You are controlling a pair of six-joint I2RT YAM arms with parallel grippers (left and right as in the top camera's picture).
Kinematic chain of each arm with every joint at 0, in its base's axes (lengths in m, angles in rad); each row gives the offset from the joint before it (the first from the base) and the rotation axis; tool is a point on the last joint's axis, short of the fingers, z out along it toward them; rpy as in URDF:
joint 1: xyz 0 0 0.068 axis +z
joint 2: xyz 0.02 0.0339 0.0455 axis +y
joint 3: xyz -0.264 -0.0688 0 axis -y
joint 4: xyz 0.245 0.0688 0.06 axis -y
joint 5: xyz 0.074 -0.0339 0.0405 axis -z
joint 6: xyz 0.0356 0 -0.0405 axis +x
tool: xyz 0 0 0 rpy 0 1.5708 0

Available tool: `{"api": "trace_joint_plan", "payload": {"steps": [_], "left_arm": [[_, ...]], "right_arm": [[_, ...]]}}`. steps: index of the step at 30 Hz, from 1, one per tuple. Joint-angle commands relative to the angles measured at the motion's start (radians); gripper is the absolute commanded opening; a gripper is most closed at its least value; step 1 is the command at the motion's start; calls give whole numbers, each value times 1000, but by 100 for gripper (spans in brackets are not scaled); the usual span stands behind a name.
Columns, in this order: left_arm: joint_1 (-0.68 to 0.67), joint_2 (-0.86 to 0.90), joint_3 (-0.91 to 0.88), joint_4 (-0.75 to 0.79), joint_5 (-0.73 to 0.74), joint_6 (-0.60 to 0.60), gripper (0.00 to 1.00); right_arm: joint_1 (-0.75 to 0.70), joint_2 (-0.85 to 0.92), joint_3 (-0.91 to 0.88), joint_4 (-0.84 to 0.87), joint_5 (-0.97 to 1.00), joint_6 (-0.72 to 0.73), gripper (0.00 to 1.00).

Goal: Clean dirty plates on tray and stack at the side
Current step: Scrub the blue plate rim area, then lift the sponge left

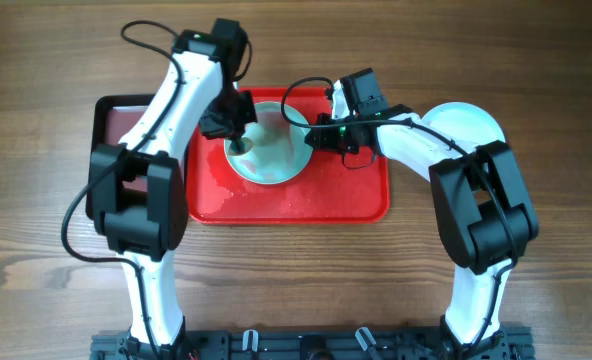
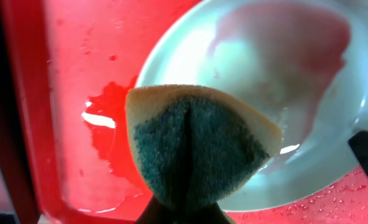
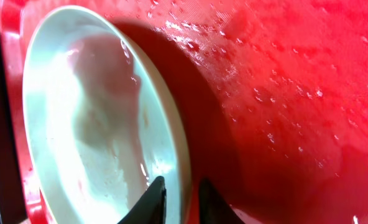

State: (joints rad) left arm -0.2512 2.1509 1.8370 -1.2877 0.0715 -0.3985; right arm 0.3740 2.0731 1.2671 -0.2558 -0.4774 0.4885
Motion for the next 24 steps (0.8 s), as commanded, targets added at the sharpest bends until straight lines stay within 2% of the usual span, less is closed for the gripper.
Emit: {"api": "trace_joint_plan", "payload": {"steps": [1, 2, 4, 7, 8, 10, 12, 15, 16, 17, 18, 24], "left_arm": [[71, -37, 21, -19, 50, 22, 4], [86, -37, 21, -23, 64, 22, 4], [99, -37, 21, -26, 70, 22, 4], [101, -37, 21, -25, 69, 22, 4], [100, -37, 21, -25, 69, 22, 4], [100, -37, 18, -26, 68, 22, 4], [101, -37, 9, -29, 38, 23, 4], [103, -36, -1, -30, 28, 21, 4], [103, -36, -1, -30, 29, 20, 4], [101, -36, -1, -29, 29, 3, 4], [100, -36, -1, -26, 30, -5, 4], [66, -36, -64, 19, 32, -29, 4]], "right_arm": [[-1, 22, -4, 54, 9, -75, 35], [-1, 22, -4, 80, 31, -90, 43], [-1, 22, -4, 100, 102, -104, 43], [1, 22, -4, 106, 129, -100, 26], [5, 22, -4, 104, 129, -95, 24], [22, 24, -4, 88, 129, -95, 24], [42, 26, -5, 83, 129, -96, 30], [67, 33, -5, 87, 138, -95, 30], [72, 36, -5, 86, 154, -92, 26], [76, 36, -5, 83, 175, -68, 9], [77, 36, -5, 78, 190, -34, 4], [35, 36, -5, 17, 164, 126, 4]]}}
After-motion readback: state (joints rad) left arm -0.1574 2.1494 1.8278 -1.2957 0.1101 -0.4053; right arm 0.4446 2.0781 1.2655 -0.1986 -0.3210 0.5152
